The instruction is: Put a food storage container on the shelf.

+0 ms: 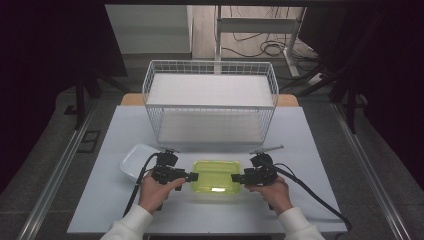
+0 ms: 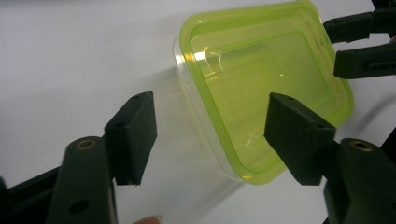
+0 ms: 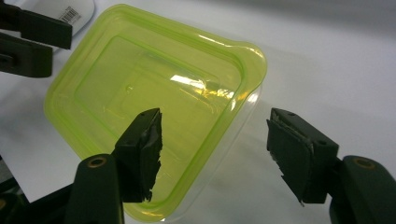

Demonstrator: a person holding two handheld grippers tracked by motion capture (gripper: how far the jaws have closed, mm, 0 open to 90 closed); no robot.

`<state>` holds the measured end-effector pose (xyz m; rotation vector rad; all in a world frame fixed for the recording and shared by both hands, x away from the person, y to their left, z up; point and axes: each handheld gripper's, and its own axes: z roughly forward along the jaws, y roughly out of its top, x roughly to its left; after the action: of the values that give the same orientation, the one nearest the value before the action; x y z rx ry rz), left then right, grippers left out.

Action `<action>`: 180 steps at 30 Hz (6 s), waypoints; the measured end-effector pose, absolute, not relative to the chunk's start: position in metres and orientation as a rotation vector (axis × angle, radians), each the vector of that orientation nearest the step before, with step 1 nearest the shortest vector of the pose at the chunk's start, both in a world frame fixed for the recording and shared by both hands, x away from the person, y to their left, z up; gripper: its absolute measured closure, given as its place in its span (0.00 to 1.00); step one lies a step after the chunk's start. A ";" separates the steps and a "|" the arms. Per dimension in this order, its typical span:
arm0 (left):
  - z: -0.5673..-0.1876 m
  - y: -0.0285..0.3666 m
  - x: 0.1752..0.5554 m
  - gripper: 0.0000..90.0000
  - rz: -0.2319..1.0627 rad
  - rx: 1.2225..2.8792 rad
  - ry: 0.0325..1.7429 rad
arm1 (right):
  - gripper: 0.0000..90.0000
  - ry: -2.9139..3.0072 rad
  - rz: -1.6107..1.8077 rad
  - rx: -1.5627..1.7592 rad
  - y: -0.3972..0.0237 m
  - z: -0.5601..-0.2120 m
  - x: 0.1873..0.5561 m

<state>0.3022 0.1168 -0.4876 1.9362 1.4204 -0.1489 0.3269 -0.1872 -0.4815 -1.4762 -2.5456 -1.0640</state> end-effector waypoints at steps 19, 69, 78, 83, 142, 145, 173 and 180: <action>-0.505 0.119 0.310 0.69 -0.331 1.870 1.417 | 0.64 -2.331 -1.077 -1.492 -0.193 -0.493 0.333; -0.433 0.122 0.282 0.88 0.000 1.808 1.159 | 0.86 -2.504 -1.478 -1.390 -0.202 -0.423 0.299; -0.431 0.124 0.283 0.88 0.014 1.798 1.158 | 0.85 -2.543 -1.489 -1.364 -0.199 -0.419 0.300; -0.429 0.124 0.284 0.88 0.024 1.795 1.157 | 0.85 -2.546 -1.501 -1.352 -0.199 -0.419 0.303; -0.333 0.134 0.343 0.88 0.197 1.722 1.030 | 0.86 -2.644 -1.767 -1.247 -0.189 -0.319 0.361; -0.325 0.135 0.352 0.88 0.192 1.710 1.025 | 0.86 -2.651 -1.783 -1.242 -0.188 -0.310 0.369; -0.298 0.151 0.419 0.88 0.141 1.702 1.038 | 0.87 -2.575 -1.829 -1.268 -0.176 -0.273 0.432; -0.303 0.155 0.430 0.88 0.126 1.724 1.075 | 0.87 -2.531 -1.762 -1.306 -0.172 -0.283 0.447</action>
<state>0.4302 0.1546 -0.3033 1.7240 1.0753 0.1257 0.4471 -0.1720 -0.2830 -1.3061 -2.5311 -1.7625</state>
